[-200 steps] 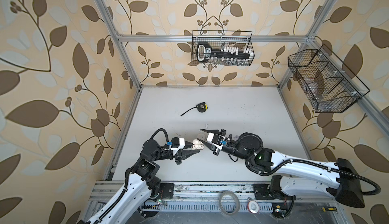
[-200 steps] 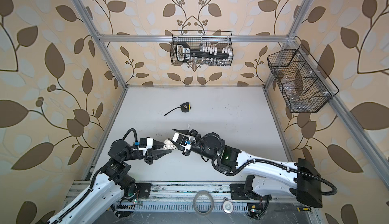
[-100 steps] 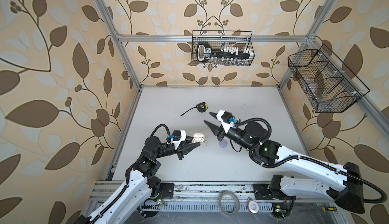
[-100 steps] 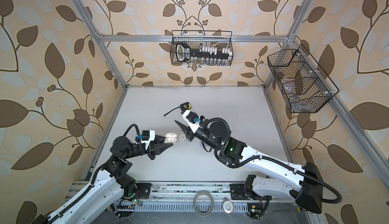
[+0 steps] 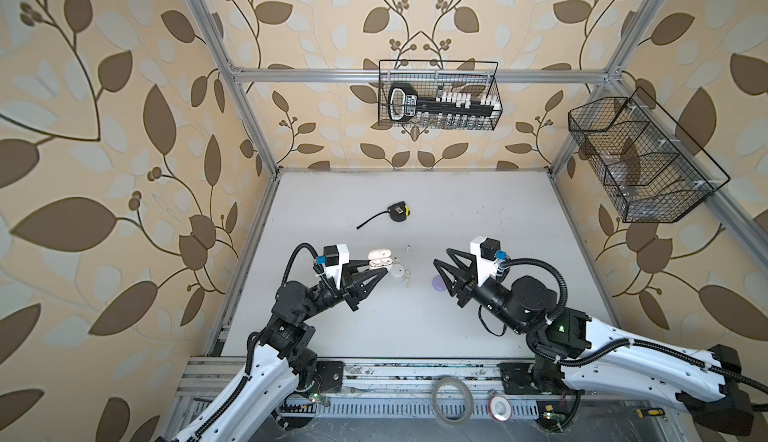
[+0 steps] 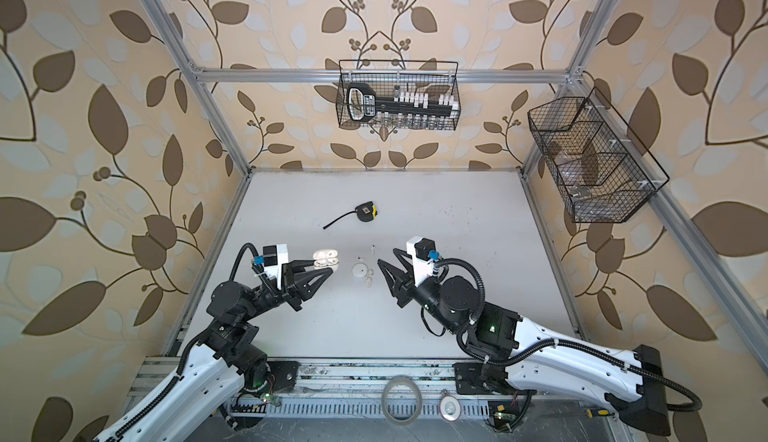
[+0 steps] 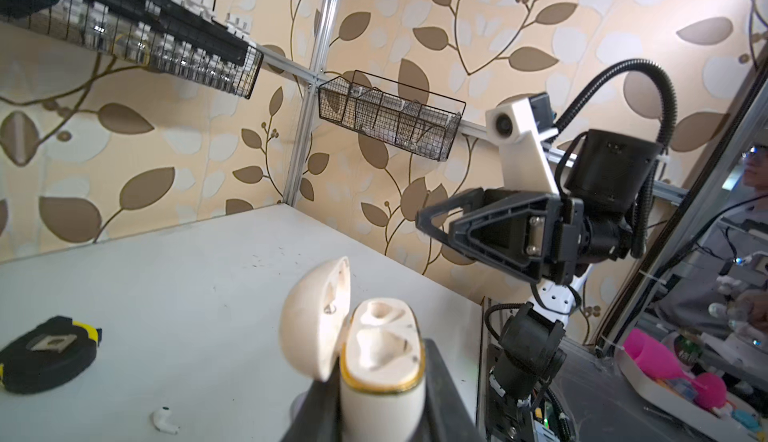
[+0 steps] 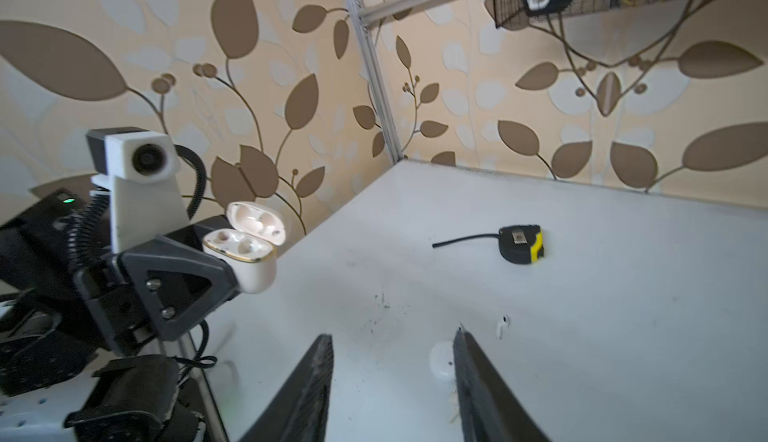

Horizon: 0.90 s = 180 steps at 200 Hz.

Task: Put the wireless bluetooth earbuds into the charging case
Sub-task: 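Move the right gripper toward the white earbuds on the table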

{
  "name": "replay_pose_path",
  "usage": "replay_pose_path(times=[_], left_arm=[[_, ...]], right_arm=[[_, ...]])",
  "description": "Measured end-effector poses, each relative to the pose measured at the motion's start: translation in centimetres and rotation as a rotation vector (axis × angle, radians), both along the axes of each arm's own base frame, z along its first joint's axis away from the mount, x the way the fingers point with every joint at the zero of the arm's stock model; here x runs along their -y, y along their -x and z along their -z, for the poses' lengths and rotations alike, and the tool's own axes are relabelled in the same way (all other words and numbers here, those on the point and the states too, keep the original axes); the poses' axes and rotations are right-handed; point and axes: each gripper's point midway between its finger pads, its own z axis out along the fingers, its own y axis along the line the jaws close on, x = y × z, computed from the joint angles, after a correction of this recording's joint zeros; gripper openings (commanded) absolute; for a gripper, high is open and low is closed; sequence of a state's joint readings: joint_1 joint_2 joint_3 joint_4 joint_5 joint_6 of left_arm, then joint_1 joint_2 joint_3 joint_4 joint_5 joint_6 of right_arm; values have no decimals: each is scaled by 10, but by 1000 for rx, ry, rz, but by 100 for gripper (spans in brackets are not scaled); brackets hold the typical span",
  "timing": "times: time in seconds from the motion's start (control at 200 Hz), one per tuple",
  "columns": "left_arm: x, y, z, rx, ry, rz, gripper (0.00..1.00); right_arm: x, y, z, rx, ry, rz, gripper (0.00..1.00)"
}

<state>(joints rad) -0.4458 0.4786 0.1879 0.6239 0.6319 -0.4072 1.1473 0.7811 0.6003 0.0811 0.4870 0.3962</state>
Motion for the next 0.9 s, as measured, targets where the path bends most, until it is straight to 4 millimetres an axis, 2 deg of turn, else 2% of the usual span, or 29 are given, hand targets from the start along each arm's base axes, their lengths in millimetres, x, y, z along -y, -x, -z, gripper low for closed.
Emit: replay_pose_path(times=[0.075,0.15,0.225,0.335,0.39,0.43,0.475,0.525,0.595,0.645,0.685,0.73,0.81,0.9], left_arm=[[-1,-4,12,-63,6,-15,0],[-3,-9,12,-90,4,-36,0],[-3,-13,-1,-90,3,-48,0],[-3,-16,-31,-41,12,-61,0],[-3,-17,-43,-21,-4,-69,0],[-3,-17,-52,-6,-21,-78,0],[-5,-16,-61,15,-47,-92,0],[-7,-15,-68,44,-74,-107,0],[-10,-9,-68,76,-108,-118,0],[-12,-4,-63,89,-134,-118,0],[-14,2,-58,102,-152,-118,0],[-15,5,-53,108,-164,-119,0],[-17,9,-41,109,-184,-120,0],[-17,10,-32,105,-200,-117,0]], right_arm=[[4,0,23,-106,17,32,42],[-3,7,33,-196,40,6,44],[-11,12,19,-249,60,-27,47],[-16,4,-28,-220,47,-16,50],[-12,-9,-34,-202,59,18,48],[-7,-22,-29,-203,78,47,45],[-1,-41,-14,-225,110,84,42],[5,-63,13,-274,144,114,37],[8,-85,68,-389,186,116,40],[11,-87,108,-469,227,111,40],[11,-82,144,-555,274,87,39],[7,-76,166,-616,312,58,42],[-8,-69,181,-645,363,8,47],[-39,-62,174,-611,392,-65,48]])
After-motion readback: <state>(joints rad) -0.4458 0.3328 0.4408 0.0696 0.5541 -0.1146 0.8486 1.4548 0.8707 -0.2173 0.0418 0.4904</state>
